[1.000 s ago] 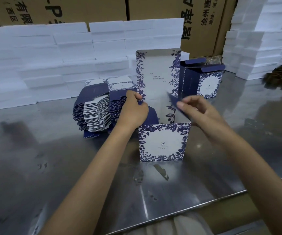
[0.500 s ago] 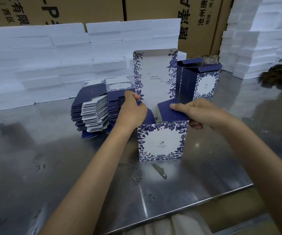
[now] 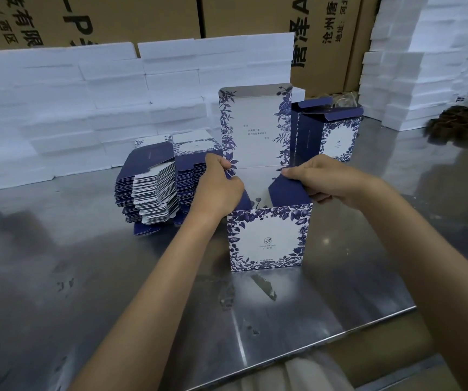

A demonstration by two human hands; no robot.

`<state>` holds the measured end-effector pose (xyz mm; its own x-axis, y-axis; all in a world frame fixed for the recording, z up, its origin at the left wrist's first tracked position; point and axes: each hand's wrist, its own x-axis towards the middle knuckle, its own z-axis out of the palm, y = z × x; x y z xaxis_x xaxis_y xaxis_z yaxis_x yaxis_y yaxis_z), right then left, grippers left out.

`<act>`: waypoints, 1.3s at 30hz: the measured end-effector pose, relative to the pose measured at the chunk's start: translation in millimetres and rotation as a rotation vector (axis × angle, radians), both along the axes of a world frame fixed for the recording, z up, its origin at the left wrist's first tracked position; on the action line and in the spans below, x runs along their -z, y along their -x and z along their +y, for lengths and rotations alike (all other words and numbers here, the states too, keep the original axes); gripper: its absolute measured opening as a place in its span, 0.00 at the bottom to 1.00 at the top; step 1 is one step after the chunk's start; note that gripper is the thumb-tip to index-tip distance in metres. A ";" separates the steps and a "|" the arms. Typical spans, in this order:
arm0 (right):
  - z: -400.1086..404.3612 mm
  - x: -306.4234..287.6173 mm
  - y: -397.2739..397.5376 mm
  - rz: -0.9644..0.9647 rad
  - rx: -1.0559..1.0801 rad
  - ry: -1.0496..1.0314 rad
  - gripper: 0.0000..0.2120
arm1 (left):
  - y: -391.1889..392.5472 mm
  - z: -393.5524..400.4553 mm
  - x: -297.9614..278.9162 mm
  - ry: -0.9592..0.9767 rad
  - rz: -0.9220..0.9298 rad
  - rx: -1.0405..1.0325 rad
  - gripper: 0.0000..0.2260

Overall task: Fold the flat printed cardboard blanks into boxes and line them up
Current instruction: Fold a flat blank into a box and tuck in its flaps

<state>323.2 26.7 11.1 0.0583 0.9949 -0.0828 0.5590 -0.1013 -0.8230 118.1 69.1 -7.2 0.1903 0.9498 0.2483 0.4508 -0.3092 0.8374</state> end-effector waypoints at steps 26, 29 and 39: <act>13.2 2.7 9.2 0.545 0.180 -0.386 0.16 | -6.5 -9.9 1.8 -0.065 -0.200 -0.090 0.14; 10.3 2.8 9.5 0.494 0.199 -0.326 0.22 | -5.5 -14.6 2.9 0.073 -0.450 -0.127 0.13; 10.5 -4.6 20.8 0.225 0.146 -0.135 0.03 | 0.9 -0.1 -13.4 0.212 -0.309 -0.010 0.08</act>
